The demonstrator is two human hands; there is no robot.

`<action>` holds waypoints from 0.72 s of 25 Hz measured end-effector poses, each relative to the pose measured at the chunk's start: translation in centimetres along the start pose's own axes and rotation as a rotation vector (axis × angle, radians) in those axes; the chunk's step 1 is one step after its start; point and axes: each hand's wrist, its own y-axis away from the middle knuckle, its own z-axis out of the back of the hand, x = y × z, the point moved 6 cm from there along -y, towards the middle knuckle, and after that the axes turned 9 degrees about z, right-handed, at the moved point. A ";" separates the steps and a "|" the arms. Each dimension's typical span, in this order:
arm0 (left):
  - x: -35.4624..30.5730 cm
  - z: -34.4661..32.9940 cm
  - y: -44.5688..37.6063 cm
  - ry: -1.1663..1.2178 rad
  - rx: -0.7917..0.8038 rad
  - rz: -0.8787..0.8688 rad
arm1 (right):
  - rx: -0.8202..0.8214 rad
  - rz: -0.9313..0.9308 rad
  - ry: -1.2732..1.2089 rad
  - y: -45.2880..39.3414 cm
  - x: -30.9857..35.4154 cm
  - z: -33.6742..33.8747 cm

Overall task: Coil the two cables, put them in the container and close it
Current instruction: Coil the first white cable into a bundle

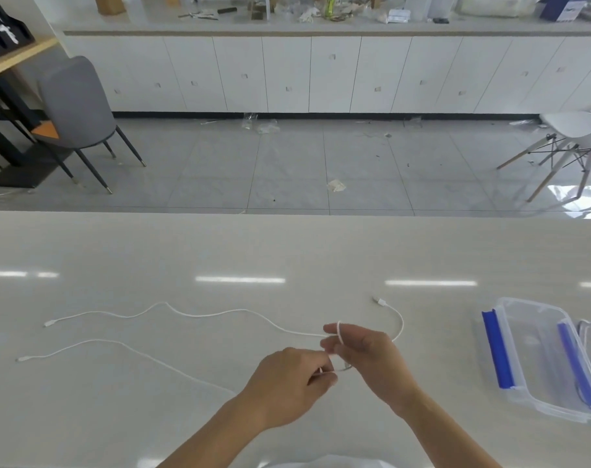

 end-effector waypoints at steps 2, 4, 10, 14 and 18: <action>0.6 2.4 -0.1 0.018 -0.029 -0.033 | 0.173 0.005 0.092 0.3 0.1 -1.0; 1.1 4.2 -0.4 0.034 -0.009 -0.072 | 0.314 0.005 0.189 0.6 0.2 -1.6; 3.2 7.2 -2.0 0.315 0.019 -0.048 | 0.442 -0.133 -0.098 1.4 1.5 -2.5; 4.7 6.7 -2.9 0.526 -0.058 0.026 | 0.445 -0.046 -0.229 1.0 2.6 -2.6; 4.7 3.7 -3.1 0.630 -0.107 0.117 | 0.331 -0.016 -0.558 0.3 3.9 -2.3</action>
